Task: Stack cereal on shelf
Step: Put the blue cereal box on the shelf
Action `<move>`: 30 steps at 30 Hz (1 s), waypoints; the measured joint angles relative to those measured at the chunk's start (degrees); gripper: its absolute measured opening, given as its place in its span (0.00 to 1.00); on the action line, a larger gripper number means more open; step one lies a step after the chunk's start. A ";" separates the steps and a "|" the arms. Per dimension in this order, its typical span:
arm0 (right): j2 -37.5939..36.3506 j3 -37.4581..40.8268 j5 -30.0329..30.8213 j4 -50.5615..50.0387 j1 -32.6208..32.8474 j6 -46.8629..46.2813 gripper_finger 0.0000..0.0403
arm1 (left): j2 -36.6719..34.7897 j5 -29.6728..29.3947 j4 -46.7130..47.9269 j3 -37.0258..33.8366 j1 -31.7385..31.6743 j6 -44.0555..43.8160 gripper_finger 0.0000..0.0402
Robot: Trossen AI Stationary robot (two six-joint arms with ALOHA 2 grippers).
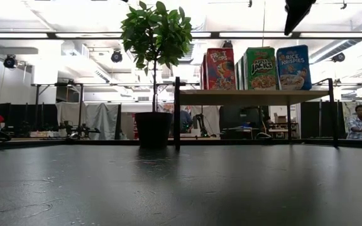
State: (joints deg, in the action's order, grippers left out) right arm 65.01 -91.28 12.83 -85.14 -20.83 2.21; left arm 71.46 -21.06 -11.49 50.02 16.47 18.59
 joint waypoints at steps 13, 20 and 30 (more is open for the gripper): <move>-0.18 15.01 15.53 0.70 3.84 -3.85 0.03 | -1.90 -0.02 2.78 -0.61 0.01 0.43 0.54; -0.17 17.94 19.91 0.55 3.84 -3.88 0.03 | -1.90 0.00 3.39 -0.66 0.00 0.46 0.54; -0.52 17.75 22.28 -2.38 3.66 -3.64 0.03 | -1.90 -0.02 4.30 -0.68 0.01 0.06 0.54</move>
State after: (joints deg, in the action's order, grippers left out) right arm 64.49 -73.54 35.11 -87.52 -17.17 -1.42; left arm 69.56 -21.08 -7.20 49.34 16.48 18.66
